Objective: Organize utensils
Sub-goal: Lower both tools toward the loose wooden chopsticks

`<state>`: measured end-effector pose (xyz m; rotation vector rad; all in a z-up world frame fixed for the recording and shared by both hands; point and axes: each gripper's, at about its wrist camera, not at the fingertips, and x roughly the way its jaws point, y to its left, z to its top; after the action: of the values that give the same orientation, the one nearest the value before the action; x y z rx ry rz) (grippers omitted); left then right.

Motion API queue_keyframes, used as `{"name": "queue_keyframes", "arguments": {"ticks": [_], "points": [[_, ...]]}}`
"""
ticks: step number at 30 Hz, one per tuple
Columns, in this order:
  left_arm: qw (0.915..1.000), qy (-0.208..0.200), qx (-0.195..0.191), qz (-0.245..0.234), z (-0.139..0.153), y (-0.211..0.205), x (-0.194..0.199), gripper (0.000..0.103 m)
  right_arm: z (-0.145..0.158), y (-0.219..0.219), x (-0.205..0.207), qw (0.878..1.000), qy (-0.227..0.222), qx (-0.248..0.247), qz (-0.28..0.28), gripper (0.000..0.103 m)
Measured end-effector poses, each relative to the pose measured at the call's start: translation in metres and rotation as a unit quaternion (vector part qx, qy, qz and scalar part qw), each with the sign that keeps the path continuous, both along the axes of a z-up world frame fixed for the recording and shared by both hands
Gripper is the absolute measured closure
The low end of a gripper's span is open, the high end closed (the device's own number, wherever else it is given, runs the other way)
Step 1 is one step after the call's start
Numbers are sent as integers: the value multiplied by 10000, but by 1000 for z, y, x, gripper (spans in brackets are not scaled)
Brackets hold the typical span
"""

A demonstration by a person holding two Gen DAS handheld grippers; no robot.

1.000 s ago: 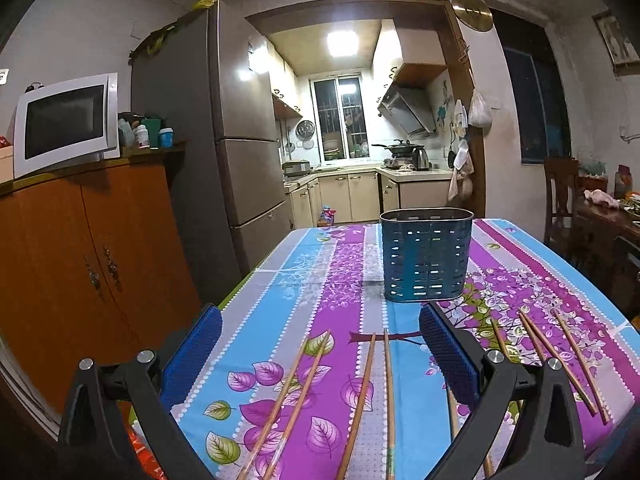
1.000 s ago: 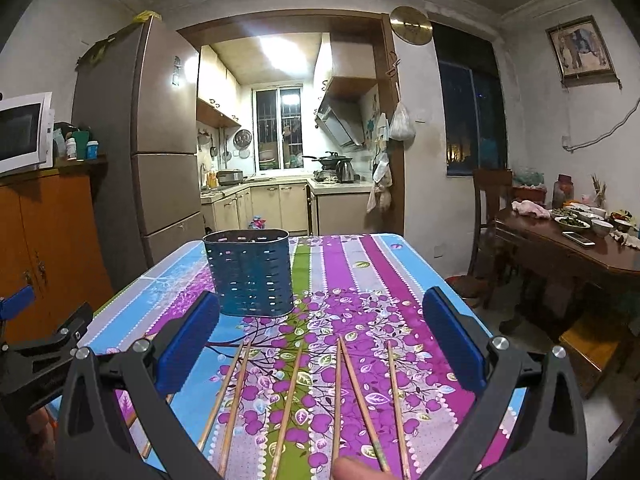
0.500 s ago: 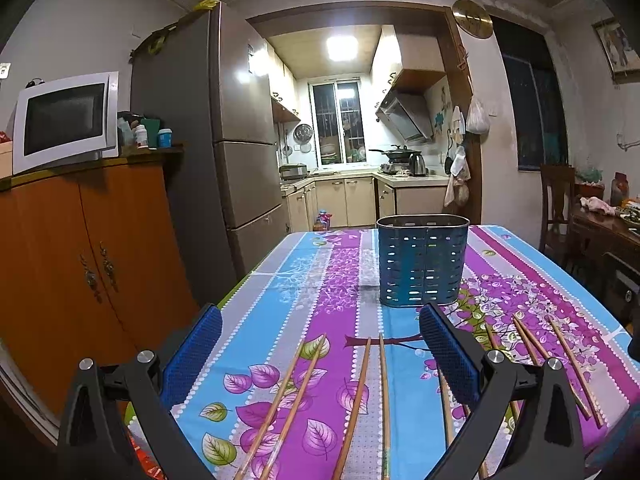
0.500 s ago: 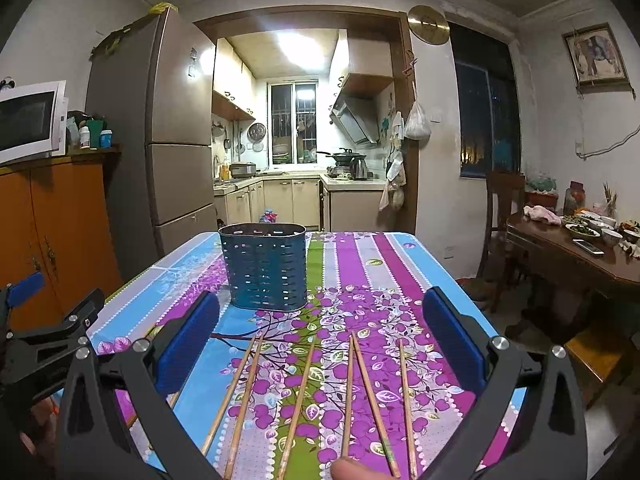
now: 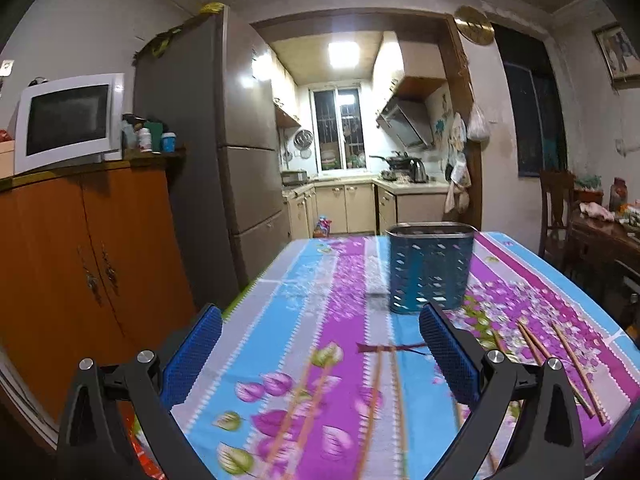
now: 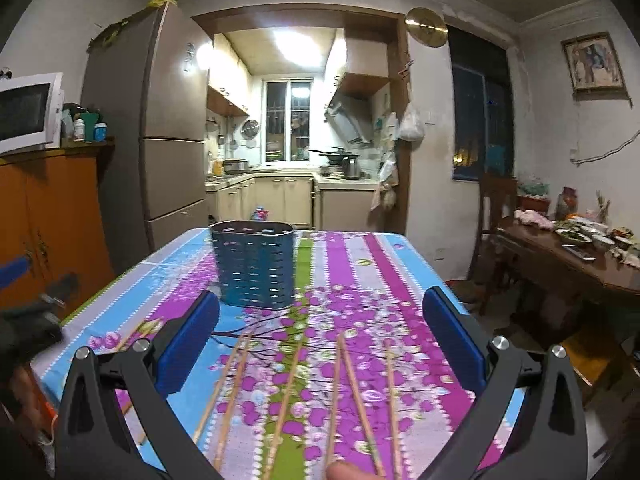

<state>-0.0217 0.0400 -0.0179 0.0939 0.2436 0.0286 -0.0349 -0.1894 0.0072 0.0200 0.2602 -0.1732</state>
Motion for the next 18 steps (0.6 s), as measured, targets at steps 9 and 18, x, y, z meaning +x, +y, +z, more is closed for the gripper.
{"name": "queue_keyframes", "arguments": {"ticks": [9, 18], "points": [[9995, 300, -105, 22, -15, 106, -24, 4, -20, -53, -20, 9981, 515, 246, -229, 5], [9797, 1427, 490, -1317, -100, 70, -44, 49, -80, -28, -29, 9883, 1434, -253, 456, 49]]}}
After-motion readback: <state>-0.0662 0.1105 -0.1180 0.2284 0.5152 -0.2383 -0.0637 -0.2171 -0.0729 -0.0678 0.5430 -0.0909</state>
